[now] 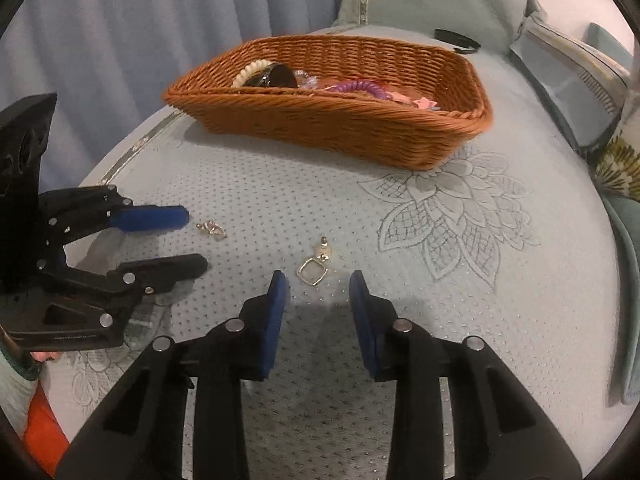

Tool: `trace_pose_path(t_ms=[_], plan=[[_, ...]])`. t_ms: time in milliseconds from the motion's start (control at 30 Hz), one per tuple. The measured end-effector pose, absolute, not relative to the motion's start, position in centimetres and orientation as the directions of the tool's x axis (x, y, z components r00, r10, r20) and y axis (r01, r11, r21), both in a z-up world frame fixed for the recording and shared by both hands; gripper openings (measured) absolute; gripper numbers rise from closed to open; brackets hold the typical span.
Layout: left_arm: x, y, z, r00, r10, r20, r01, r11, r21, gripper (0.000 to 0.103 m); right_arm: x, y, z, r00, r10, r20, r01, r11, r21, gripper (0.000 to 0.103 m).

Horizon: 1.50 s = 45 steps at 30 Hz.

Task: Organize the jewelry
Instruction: 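Grasp the small silver charm with the left tool while the right tool grasps the gold clasp, then carry the charm and clasp into the basket and open both tools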

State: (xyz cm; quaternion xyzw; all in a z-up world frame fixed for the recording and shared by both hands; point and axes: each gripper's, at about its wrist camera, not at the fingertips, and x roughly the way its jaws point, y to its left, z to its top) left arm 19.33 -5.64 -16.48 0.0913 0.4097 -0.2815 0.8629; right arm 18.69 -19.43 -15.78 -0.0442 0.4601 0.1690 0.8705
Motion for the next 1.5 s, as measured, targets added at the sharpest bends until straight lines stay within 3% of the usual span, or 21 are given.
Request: trace_pose_path(t_ms=[367, 467, 600, 1067, 1300, 1500], plan=[[20.3, -6.7, -16.6, 0.514, -0.401, -0.758, 0.556, 0.829, -0.061, 0.039, 18.6, -17.6, -16.4, 0.572, 0.177, -0.801, -0.311, 0.950, -0.013, 0.029], [20.5, -6.9, -16.7, 0.527, -0.387, -0.756, 0.549, 0.835, -0.045, 0.022, 18.6, -17.3, -16.4, 0.576, 0.178, -0.798, -0.322, 0.946, -0.022, 0.014], [20.4, -6.8, -16.5, 0.533, -0.396, -0.748, 0.550, 0.834, -0.049, 0.008, 18.5, -17.2, -16.3, 0.579, 0.183, -0.794, -0.328, 0.944, -0.022, 0.014], [18.9, -6.0, -14.0, 0.584, -0.471, -0.661, 0.551, 0.828, -0.103, 0.008, 17.0, -19.1, -12.9, 0.629, 0.263, -0.732, -0.324, 0.944, 0.060, 0.014], [17.6, -5.1, -9.1, 0.657, -0.525, -0.541, 0.538, 0.829, -0.150, 0.008, 14.9, -20.0, -7.4, 0.755, 0.318, -0.573, -0.331, 0.940, 0.084, 0.014], [19.3, -4.8, -5.4, 0.714, -0.505, -0.484, 0.501, 0.852, -0.149, 0.008, 17.5, -20.6, -3.1, 0.839, 0.259, -0.478, -0.252, 0.964, 0.080, 0.014]])
